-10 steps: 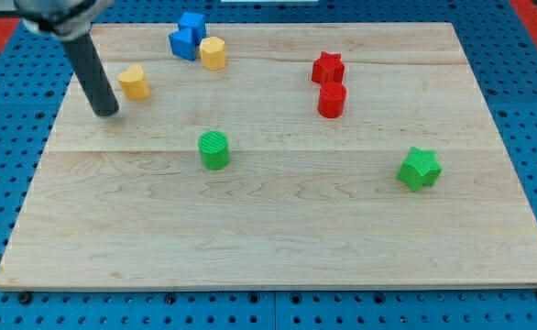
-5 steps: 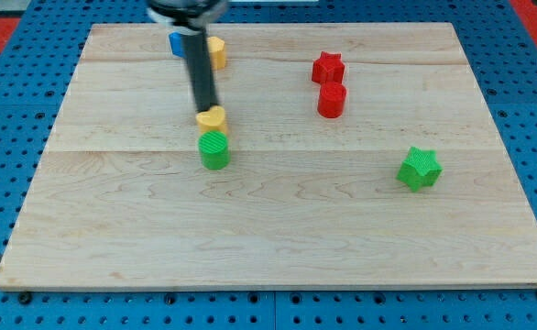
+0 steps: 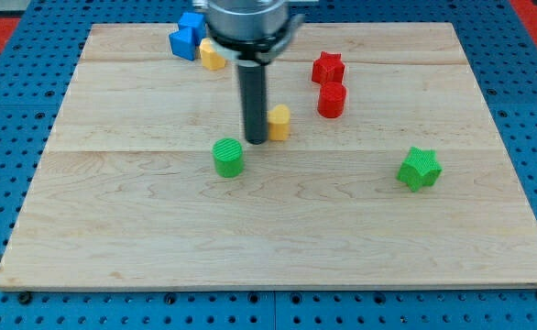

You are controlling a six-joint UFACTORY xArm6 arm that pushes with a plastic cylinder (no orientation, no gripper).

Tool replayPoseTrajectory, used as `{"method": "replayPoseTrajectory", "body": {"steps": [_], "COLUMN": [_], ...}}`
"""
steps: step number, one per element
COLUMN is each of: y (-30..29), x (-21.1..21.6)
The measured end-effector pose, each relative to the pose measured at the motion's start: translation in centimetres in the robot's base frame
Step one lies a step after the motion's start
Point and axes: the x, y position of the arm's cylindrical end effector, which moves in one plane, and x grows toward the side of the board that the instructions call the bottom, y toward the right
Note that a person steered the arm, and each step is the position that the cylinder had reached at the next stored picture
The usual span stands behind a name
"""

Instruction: Move the yellow heart to the bottom of the red circle

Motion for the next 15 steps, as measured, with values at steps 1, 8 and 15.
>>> {"method": "replayPoseTrajectory", "body": {"steps": [1, 8, 15], "y": [-0.4, -4.2, -1.1], "x": [-0.9, -1.9, -12.0]}}
